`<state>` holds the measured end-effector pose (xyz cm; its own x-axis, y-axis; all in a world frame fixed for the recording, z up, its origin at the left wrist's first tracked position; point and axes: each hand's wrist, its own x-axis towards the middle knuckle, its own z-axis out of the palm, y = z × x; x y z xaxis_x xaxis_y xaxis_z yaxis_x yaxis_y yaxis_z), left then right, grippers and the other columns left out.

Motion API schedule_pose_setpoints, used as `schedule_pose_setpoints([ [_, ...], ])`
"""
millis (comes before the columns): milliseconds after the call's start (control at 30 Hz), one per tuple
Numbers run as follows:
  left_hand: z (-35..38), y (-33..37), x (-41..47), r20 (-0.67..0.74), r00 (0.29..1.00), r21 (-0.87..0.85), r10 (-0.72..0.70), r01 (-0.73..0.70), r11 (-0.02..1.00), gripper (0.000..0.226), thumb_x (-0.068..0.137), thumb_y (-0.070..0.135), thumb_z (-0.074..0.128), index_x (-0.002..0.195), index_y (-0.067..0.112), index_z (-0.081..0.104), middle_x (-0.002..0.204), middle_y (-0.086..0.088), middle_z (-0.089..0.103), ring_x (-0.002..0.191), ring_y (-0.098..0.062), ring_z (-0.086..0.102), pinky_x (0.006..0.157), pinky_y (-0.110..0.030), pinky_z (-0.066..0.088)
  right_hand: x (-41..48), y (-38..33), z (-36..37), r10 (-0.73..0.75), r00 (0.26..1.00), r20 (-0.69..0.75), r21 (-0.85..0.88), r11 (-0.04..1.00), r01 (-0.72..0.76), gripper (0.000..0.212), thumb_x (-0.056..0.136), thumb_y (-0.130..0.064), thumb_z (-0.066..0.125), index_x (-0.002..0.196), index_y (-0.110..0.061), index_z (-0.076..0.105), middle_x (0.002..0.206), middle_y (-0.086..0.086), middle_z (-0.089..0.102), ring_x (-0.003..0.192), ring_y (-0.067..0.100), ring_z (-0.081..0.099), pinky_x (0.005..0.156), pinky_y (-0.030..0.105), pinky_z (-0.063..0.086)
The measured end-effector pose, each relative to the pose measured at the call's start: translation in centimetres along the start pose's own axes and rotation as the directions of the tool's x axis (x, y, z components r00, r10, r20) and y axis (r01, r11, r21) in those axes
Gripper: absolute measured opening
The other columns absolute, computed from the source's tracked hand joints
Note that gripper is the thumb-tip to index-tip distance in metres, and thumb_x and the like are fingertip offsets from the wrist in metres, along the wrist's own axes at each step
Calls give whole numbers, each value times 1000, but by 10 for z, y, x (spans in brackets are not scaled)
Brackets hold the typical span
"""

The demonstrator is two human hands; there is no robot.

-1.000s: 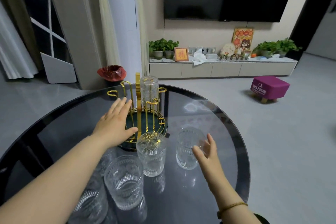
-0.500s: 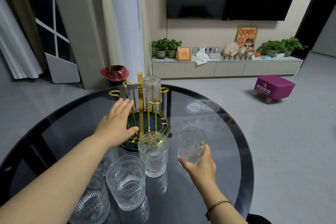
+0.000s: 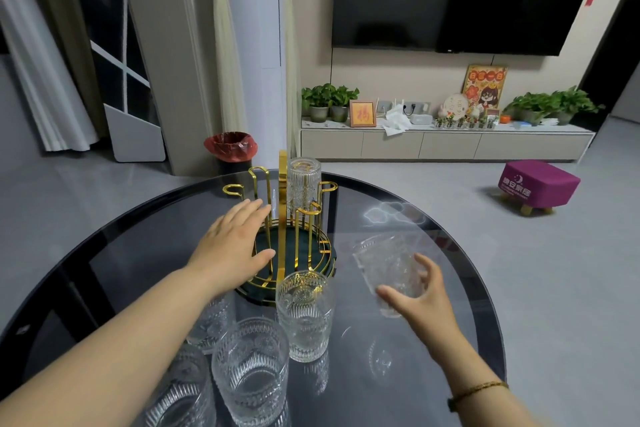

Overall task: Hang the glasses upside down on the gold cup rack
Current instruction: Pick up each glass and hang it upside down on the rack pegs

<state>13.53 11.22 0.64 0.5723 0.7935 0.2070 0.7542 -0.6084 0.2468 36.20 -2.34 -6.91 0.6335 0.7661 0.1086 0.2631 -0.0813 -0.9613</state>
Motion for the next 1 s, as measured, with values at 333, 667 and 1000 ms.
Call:
schedule_pose_setpoints([
  [333,7,-6,15,0,1000,-89,20,-20,996,64,85,41,49,137,28,16,153,7,9,140,-11,-1,113,-42,12,65,-103,-13,-167,982,84,-206,962,181,59,59,-32,77,109,-21,47,104,-1,47,89,13,50,74,28,44],
  [667,11,-13,17,-1,999,-97,33,-33,995,64,84,41,49,137,31,13,152,10,10,139,-8,-1,113,-41,16,107,-159,16,-179,913,367,-519,775,360,76,57,-25,79,117,-10,35,115,10,48,89,17,43,71,22,38],
  [1000,13,-14,17,-22,999,-113,43,-45,993,65,84,40,50,136,33,12,151,11,12,138,-6,-1,112,-37,17,127,-157,64,-176,804,567,-618,555,557,79,60,-26,76,127,-15,34,133,13,40,118,28,39,101,39,34],
])
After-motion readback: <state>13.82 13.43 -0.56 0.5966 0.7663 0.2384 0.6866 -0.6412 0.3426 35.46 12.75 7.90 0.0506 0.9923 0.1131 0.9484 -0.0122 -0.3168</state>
